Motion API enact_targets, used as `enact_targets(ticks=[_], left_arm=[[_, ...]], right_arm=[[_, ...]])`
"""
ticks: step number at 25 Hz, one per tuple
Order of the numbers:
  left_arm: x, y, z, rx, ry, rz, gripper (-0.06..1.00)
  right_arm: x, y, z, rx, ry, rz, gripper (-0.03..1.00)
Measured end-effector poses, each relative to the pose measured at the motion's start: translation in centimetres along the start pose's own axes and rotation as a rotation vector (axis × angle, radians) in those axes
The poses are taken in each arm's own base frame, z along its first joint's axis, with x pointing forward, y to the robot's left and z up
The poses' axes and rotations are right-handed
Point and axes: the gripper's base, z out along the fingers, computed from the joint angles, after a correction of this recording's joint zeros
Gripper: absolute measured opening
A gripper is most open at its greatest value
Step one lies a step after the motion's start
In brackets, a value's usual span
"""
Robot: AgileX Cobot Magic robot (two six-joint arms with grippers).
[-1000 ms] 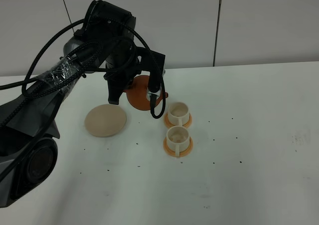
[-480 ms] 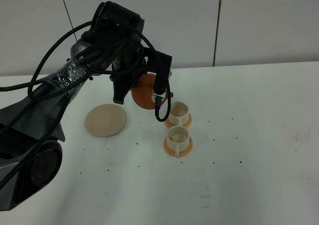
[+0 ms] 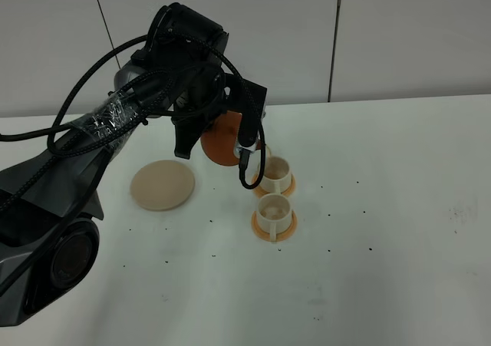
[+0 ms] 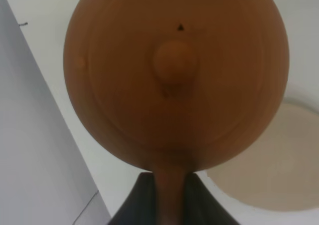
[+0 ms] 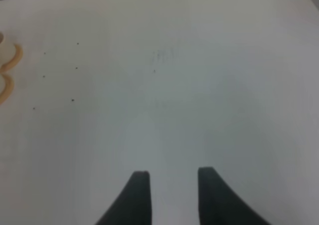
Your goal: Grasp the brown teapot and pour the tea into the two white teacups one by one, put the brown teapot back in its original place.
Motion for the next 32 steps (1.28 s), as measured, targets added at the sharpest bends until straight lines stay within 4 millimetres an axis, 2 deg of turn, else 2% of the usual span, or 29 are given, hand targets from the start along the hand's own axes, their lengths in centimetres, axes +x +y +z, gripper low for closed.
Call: enact_targets(ticks=[18, 32], left_arm=[[-0.02, 0.02, -0.04, -0.004, 0.009, 0.002, 0.17], [-0.88, 0.03, -0.52, -0.029, 0.039, 0.039, 0.17]], right_arm=[[0.00, 0.00, 0.00, 0.000, 0.000, 0.000, 0.23], [0.00, 0.00, 0.00, 0.000, 0.000, 0.000, 0.23]])
